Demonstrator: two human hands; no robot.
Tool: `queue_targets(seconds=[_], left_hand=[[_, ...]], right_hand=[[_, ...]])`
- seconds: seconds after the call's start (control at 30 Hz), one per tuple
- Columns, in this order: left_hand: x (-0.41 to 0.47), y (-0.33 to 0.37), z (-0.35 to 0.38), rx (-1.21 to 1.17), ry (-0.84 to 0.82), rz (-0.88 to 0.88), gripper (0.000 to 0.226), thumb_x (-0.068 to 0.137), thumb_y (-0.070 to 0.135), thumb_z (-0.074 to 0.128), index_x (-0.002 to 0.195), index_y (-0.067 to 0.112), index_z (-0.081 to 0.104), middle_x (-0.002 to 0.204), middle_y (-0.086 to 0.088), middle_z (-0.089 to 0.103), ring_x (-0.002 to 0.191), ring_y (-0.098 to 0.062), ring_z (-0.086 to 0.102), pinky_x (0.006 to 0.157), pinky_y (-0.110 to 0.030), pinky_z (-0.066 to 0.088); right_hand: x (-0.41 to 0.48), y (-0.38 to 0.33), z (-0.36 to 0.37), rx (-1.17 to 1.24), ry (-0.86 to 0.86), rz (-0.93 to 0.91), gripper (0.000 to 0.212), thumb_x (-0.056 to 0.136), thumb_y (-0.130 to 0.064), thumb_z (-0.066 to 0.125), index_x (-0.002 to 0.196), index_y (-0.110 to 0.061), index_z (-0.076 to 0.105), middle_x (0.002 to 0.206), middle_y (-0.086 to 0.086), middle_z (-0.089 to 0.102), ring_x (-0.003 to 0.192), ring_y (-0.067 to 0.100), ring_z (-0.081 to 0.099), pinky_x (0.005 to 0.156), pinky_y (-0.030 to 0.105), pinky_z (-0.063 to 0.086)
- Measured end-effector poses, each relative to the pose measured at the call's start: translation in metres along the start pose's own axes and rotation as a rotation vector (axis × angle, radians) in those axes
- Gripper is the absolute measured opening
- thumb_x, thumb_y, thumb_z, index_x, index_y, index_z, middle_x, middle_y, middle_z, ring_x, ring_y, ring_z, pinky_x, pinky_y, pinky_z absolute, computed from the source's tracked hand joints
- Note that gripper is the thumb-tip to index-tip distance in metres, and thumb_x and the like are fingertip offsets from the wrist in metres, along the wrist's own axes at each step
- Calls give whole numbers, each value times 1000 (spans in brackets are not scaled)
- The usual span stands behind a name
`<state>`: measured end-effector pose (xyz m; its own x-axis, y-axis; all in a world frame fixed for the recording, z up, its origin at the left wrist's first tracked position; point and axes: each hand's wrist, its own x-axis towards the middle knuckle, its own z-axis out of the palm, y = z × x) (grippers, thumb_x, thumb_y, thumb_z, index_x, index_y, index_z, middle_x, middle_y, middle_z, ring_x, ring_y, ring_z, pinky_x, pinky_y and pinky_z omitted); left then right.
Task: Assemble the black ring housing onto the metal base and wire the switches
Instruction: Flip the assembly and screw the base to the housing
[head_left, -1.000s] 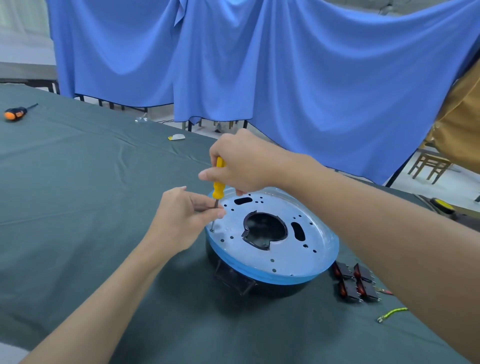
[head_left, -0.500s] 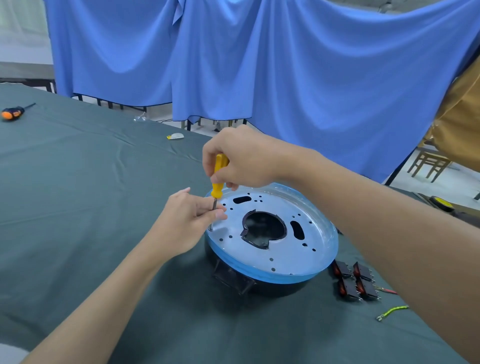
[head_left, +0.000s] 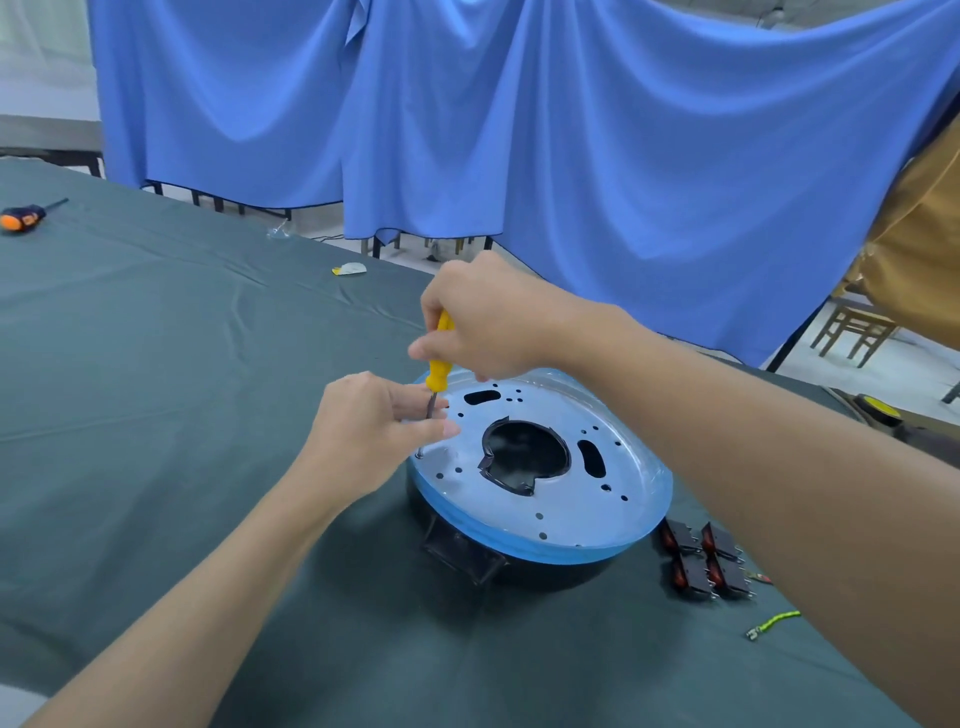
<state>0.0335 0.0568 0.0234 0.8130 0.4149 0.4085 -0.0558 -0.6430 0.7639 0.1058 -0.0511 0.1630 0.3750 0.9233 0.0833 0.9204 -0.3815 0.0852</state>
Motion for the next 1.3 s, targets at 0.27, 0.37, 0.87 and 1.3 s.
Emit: queue_targets(seconds=[0.27, 0.37, 0.87, 1.3], left_hand=[[-3, 1, 0, 66, 2, 9, 24, 95, 23, 63, 84, 4, 74, 70, -13, 66, 74, -21, 50, 101, 1, 2], [-2, 2, 2, -21, 42, -27, 12, 88, 21, 73, 82, 12, 78, 73, 3, 75, 75, -12, 61, 101, 0, 15], [-7, 8, 2, -34, 137, -24, 9, 82, 17, 79, 74, 13, 79, 47, 7, 56, 51, -12, 38, 55, -5, 32], [-6, 10, 5, 78, 162, 18, 14, 90, 20, 70, 83, 14, 79, 71, -10, 74, 83, -28, 65, 114, -8, 6]], right_hand=[[-2, -3, -9, 33, 17, -87, 8, 90, -19, 61, 94, -16, 68, 72, -12, 57, 59, 3, 48, 55, 12, 42], [-1, -5, -3, 58, 44, -50, 17, 94, -29, 60, 90, -12, 65, 70, 0, 62, 60, 9, 46, 65, 26, 50], [3, -3, 6, 10, 52, 9, 40, 99, -38, 49, 68, -12, 41, 61, 4, 53, 58, 7, 41, 69, 35, 52], [2, -2, 4, -19, 40, 15, 35, 97, -41, 51, 78, -12, 52, 73, 0, 52, 73, 16, 40, 59, 28, 37]])
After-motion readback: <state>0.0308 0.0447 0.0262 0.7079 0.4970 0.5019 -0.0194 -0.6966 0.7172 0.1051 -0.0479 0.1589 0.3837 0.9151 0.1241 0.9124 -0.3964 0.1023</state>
